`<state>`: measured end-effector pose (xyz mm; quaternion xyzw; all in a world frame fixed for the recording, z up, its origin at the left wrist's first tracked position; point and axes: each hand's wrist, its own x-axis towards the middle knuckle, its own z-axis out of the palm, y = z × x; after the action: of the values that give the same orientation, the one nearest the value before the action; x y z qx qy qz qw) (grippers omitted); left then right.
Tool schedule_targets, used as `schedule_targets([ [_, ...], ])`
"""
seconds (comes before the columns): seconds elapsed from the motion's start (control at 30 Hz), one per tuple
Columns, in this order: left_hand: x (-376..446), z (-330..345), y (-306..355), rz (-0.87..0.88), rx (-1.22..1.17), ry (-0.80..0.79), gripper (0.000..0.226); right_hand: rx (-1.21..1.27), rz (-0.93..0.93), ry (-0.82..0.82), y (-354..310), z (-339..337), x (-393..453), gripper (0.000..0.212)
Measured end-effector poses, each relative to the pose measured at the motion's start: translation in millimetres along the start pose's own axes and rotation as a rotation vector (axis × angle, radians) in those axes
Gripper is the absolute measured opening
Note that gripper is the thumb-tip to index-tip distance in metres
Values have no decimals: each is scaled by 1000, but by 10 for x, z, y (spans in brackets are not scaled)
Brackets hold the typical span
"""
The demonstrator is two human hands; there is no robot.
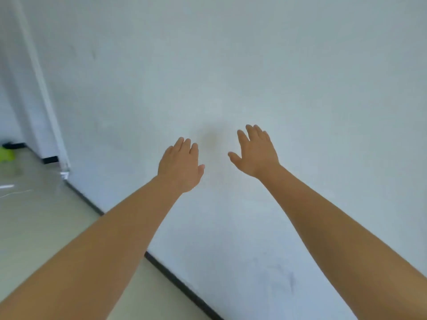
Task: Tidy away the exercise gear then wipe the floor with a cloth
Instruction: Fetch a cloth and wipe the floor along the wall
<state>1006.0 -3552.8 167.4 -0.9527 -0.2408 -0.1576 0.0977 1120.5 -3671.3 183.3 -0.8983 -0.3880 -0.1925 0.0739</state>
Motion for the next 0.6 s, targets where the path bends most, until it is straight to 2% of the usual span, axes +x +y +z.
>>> schedule_targets([
  [0.1,-536,438,-1333,-221,30,-131,59,98,-228,-129,-1452,604,135,66],
  [0.27,-1431,987,-3194,-587,55,-310,61,220,-557,-273,-3682,1367,170,65],
  [0.47,-2043,1595,-5104,-849,54,-467,62,318,-798,-411,-5989,2065,514,66],
  [0.6,-2138,1797,-6204,-956,69,-527,62,334,-898,-463,-7213,2342,929,66],
])
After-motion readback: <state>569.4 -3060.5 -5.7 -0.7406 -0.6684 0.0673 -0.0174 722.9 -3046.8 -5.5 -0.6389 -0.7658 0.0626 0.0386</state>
